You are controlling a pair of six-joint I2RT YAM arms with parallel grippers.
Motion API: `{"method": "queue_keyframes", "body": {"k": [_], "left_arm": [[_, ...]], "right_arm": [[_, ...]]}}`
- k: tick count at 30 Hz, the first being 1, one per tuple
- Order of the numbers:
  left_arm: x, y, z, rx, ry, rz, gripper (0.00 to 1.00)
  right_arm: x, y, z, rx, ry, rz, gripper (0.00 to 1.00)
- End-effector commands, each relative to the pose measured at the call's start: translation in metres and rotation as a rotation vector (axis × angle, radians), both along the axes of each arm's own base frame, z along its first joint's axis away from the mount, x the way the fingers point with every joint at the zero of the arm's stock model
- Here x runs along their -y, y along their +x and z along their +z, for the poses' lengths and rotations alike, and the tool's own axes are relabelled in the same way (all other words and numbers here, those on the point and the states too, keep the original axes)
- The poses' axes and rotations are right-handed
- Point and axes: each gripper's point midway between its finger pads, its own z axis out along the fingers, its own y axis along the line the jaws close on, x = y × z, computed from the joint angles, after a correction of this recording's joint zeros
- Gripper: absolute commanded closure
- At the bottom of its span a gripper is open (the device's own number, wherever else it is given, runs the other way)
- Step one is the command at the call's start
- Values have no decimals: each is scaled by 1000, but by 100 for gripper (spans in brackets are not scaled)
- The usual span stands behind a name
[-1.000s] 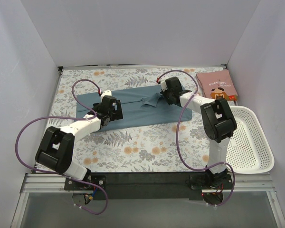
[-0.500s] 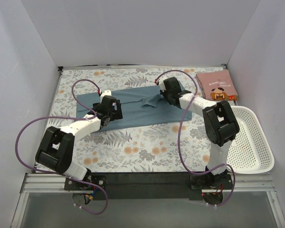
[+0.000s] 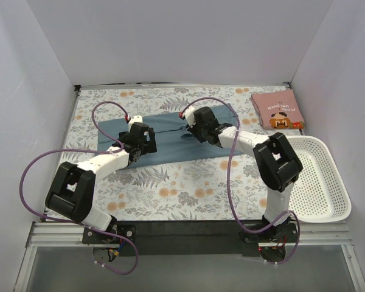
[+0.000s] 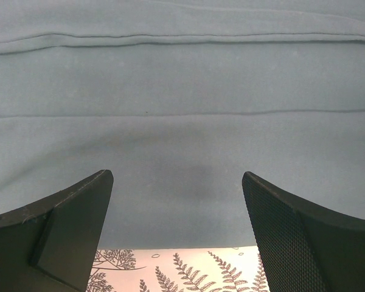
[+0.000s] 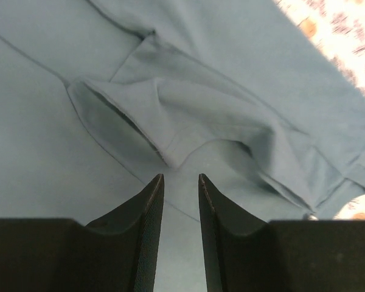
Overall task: Fold and stack the t-shirts
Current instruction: Fold the tshirt
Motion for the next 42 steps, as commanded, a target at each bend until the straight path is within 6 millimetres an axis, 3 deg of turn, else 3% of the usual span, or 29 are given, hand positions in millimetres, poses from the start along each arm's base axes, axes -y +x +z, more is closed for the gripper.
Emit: {"method": "queue_keyframes", "body": {"k": [1,10,17,20,21,23,24,29,33,38,42], "left_arm": [[-5,9,13,43,24,20,13],[-5,8,11,38,26,18,13],[-5,8,9,32,30,17,13],[-5,9,10,35,27,16,13],[-5,8,10,33,28,16,13],[-5,8,9,31,32,16,13],[-5,9,10,33,30,16,13],[-5,9,11,34,30,14,13],[-3,9,12,35,22,9,13],[-3,9,12,32,25,8,13],[-2,8,11,27,19,3,13]], "right_arm": [[-4,12,-9,9,3,-3,64],[-7,23,-34,-9,-43,-2,63],[-12,31,-29,23,-27,-3,66],[-14,33,-25,32,-25,2,75],[-15,33,-24,33,-23,7,84],[-16,33,-19,36,-13,10,92],[-16,31,-18,36,-10,12,99],[-11,12,-9,10,-22,6,99],[-10,-10,-15,-58,-69,-3,99],[-10,-22,-20,-114,-93,-37,99],[-12,-19,-17,-127,-117,-67,98]]}}
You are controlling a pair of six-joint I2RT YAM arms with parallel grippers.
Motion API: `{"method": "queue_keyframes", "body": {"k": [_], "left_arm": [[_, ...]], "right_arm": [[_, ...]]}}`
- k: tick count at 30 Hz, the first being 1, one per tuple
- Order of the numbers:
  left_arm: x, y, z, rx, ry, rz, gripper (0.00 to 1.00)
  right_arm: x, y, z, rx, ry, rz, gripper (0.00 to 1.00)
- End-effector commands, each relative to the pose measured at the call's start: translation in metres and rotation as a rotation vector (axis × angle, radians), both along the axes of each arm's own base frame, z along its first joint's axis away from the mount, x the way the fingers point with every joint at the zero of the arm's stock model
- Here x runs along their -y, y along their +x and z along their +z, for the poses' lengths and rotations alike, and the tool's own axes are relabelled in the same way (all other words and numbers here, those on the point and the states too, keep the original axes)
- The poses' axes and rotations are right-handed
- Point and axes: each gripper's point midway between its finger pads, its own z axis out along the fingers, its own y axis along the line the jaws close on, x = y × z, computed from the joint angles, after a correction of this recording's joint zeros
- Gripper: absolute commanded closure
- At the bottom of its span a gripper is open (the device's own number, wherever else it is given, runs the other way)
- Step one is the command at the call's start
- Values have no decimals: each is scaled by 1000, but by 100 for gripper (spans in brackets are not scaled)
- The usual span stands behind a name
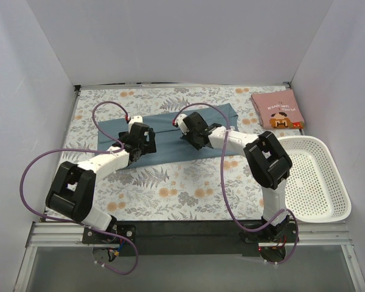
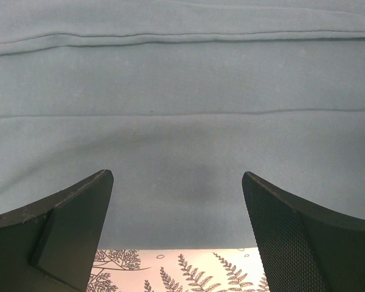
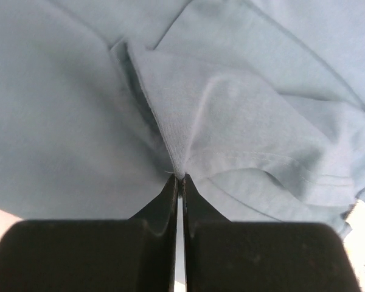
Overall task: Fold and stack the t-shirts
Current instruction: Fold the tshirt
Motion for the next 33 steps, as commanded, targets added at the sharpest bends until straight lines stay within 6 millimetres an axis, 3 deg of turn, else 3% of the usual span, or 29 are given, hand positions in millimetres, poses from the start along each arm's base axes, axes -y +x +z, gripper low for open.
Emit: {"method": "queue_keyframes", "body": {"k": [1,10,13,17,22,25,26,28,30,31,32,33], "left_arm": [[2,9,12,29,-2,-1,13],[3,8,9,15,-2,-9,13],[4,8,8,9,-3,-12,13],[4,7,5,3,-1,-11,13],[5,8,7,3,-11,-6,13],[12,8,15,15,-60,-12,13],[16,9,20,22,-79,-19,13],[34,11,34,29,-168,-54,13],[53,18,54,57,-239,-90,13],[65,19,59,49,-283,-124,13],[74,22,66,55,-317,-133,14],[85,25,74,61,-342,-157,14]], "right_arm": [[-5,11,25,27,6,-60,98],[-4,14,41,3,-48,-75,96],[0,8,32,-44,-94,-65,94],[-1,-4,22,-103,-94,-35,83],[-14,-15,35,-144,-4,24,71],[-12,-8,57,-130,64,2,69],[-2,1,63,-131,101,-45,67],[6,13,79,-136,187,-93,67],[32,39,93,-120,299,-229,67],[34,39,91,-161,371,-243,67],[54,54,94,-158,426,-302,67],[58,63,99,-166,508,-355,67]]}}
